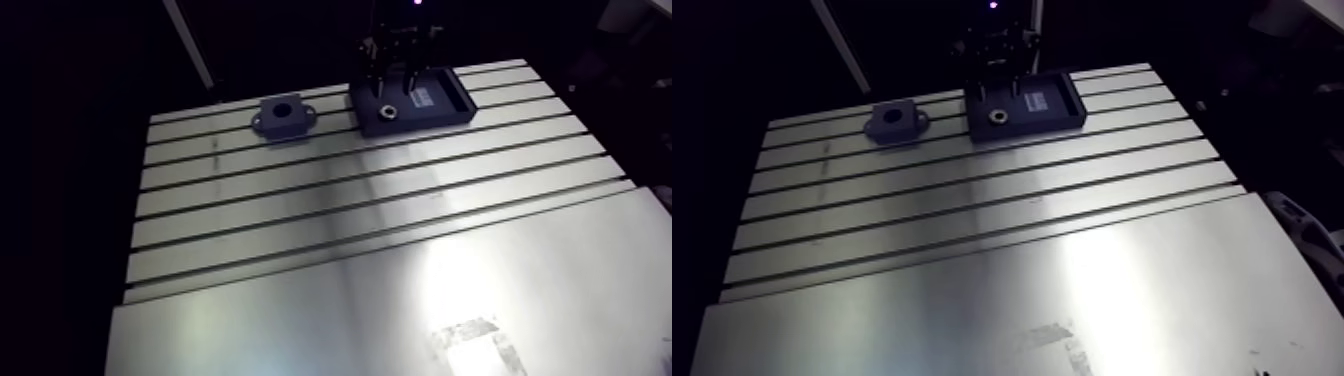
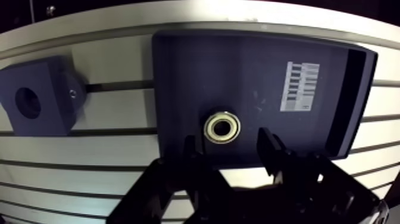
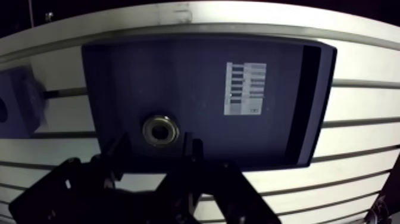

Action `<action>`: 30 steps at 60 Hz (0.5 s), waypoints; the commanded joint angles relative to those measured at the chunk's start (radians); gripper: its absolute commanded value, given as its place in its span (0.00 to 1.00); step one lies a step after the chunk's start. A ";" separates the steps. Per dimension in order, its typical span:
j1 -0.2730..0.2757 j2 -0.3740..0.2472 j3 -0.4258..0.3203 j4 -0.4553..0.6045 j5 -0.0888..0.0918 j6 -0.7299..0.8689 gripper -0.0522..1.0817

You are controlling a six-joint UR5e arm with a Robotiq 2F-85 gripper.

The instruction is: Pick up the bearing and press it into the housing until flush.

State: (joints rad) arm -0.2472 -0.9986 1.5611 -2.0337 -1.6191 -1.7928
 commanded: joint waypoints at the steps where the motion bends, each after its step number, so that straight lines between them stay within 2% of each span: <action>1: 0.000 0.013 0.012 -0.004 0.000 0.000 0.43; 30: 0.003 0.025 0.021 -0.044 0.002 0.000 0.43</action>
State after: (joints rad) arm -0.2454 -0.9751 1.5766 -2.0558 -1.6188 -1.7924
